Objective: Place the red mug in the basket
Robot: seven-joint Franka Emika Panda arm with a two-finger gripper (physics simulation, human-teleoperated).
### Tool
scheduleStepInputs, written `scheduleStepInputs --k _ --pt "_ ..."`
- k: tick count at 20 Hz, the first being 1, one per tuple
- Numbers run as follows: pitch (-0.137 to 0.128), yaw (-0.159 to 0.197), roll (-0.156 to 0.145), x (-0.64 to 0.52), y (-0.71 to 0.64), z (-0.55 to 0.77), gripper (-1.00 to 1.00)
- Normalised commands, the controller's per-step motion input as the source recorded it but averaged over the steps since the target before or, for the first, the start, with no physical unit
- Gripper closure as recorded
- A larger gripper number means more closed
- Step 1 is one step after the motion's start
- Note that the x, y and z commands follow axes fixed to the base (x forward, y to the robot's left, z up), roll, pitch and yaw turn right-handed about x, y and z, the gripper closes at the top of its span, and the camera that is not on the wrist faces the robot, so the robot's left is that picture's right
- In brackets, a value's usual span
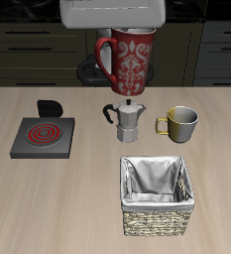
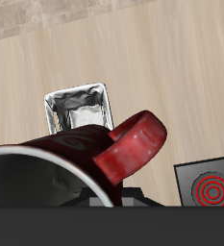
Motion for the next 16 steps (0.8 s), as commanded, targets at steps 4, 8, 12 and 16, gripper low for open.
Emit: scheduleStepInputs --k 4,8,12,16 --pt "-0.015 0.003 -0.077 0.15 0.13 0.06 1.00" --pt "0.012 -0.041 -0.040 0.13 0.10 0.06 1.00" --pt "0.028 -0.051 -0.036 0.08 0.12 -0.08 1.00" --pt "0.018 -0.022 0.009 -0.06 0.38 -0.13 1.00"
